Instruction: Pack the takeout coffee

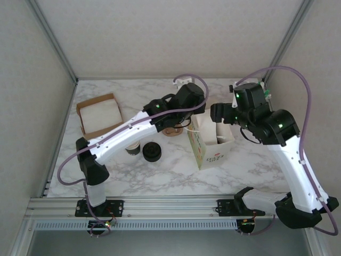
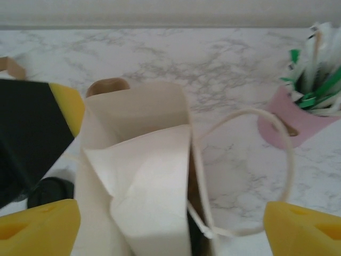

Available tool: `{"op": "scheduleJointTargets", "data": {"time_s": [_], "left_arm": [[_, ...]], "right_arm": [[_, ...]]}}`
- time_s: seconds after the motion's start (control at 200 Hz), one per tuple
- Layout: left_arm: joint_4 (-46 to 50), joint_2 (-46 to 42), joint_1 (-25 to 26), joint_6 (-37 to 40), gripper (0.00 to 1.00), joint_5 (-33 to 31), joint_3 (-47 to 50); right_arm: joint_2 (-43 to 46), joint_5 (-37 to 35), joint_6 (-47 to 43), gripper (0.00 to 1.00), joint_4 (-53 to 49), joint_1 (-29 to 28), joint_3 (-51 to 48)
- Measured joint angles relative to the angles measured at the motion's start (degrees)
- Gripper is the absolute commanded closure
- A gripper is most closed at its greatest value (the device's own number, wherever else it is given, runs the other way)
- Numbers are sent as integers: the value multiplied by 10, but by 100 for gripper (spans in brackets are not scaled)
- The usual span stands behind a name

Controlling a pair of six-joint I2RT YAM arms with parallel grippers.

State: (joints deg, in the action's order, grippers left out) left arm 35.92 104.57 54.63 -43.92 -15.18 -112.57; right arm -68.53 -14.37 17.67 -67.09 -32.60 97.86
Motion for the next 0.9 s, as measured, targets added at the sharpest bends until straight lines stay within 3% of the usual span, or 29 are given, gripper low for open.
{"op": "scheduleJointTargets", "data": {"time_s": [0.21, 0.365, 0.631, 0.896], "left_arm": [[-55, -96, -63, 21, 63, 43, 102], [-95, -158, -115, 24, 63, 75, 168], [-132, -192, -163, 23, 63, 115, 254], [-144, -196, -178, 21, 64, 138, 287]], "right_arm": [[-58, 64, -2, 47, 1, 0, 8], [-95, 89, -5, 63, 4, 0, 13], [-153, 98, -3, 82, 4, 0, 42], [-187, 106, -1, 87, 10, 0, 46]]}}
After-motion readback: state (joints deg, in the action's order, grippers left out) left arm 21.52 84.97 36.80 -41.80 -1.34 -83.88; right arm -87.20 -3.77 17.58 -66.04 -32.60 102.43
